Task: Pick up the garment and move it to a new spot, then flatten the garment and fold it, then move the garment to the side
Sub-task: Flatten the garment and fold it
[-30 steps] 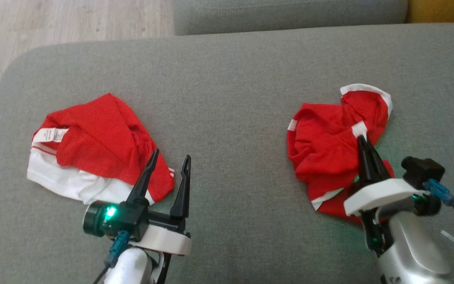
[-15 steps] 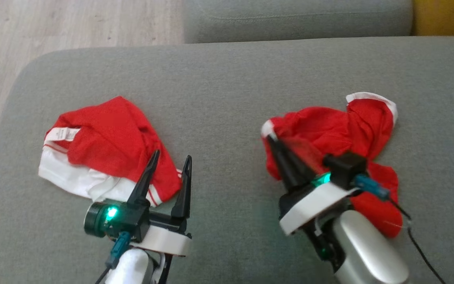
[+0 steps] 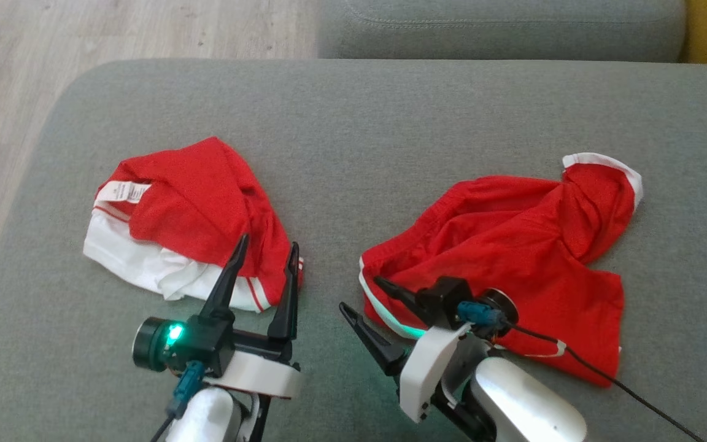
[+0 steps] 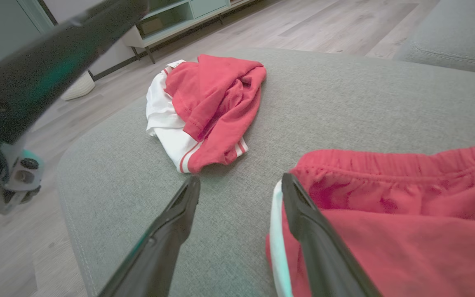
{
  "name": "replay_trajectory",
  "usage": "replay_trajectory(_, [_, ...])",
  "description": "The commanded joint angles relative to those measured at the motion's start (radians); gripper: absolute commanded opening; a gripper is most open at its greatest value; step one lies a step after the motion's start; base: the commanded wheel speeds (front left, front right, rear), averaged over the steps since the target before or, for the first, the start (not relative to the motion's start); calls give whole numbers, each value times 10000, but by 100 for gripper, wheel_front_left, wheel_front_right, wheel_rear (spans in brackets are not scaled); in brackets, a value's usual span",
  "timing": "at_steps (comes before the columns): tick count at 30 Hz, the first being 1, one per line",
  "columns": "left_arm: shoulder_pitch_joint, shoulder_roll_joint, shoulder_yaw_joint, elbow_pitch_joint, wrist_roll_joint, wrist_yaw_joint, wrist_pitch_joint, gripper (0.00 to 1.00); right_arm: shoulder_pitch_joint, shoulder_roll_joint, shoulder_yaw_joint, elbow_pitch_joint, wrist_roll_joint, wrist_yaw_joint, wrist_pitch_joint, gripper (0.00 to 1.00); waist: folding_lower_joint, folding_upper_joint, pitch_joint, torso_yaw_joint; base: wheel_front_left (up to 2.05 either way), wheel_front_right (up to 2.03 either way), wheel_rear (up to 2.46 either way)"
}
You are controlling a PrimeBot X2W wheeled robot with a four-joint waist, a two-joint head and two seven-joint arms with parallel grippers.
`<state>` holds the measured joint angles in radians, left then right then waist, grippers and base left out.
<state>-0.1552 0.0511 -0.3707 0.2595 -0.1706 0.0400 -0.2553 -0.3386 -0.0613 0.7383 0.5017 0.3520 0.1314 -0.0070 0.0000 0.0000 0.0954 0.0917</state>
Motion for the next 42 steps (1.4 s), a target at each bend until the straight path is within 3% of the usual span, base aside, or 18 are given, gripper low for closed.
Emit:
replay_trajectory(1, [-216, -9, 271, -284, -73, 66, -65, 100, -416, 110, 141, -230, 67, -7, -86, 100, 0, 0, -36, -60, 0, 0, 0])
replay_trajectory(8, [-160, -9, 391, -291, -32, 82, -65, 100, -647, 110, -57, 12, -3, -7, -366, 100, 0, 0, -250, -493, 0, 0, 0])
replay_trajectory(13, [-86, -9, 446, -334, -1, 104, -65, 100, -529, 110, -754, -33, -267, -7, -532, 100, 0, 0, -406, -845, 0, 0, 0])
replay_trajectory(21, [-16, -9, 512, -410, 60, 99, -65, 100, 338, 100, -2765, -497, -939, -7, -608, 100, 0, 0, -493, -1195, 0, 0, 0])
replay_trajectory(22, [10, -9, 537, -431, 75, 92, -65, 100, 650, 84, -3560, -790, -1157, -7, -808, 100, 0, 0, -485, -1247, 0, 0, 0])
replay_trajectory(28, [53, -9, 583, -490, 125, 57, -65, 100, 1822, 102, -5954, -1530, -1742, -7, -1054, 100, 0, 0, -329, -1372, 0, 0, 0])
replay_trajectory(36, [-156, -9, 543, -495, 213, -59, -65, 100, 1931, 108, -6800, -1687, -1826, -7, -806, 100, 0, 0, 100, -1348, 0, 0, 0])
replay_trajectory(42, [-337, -9, 433, -438, 228, -139, -65, 100, 1262, 109, -7837, -758, -2061, -7, -120, 100, 0, 0, 481, -1114, 0, 0, 0])
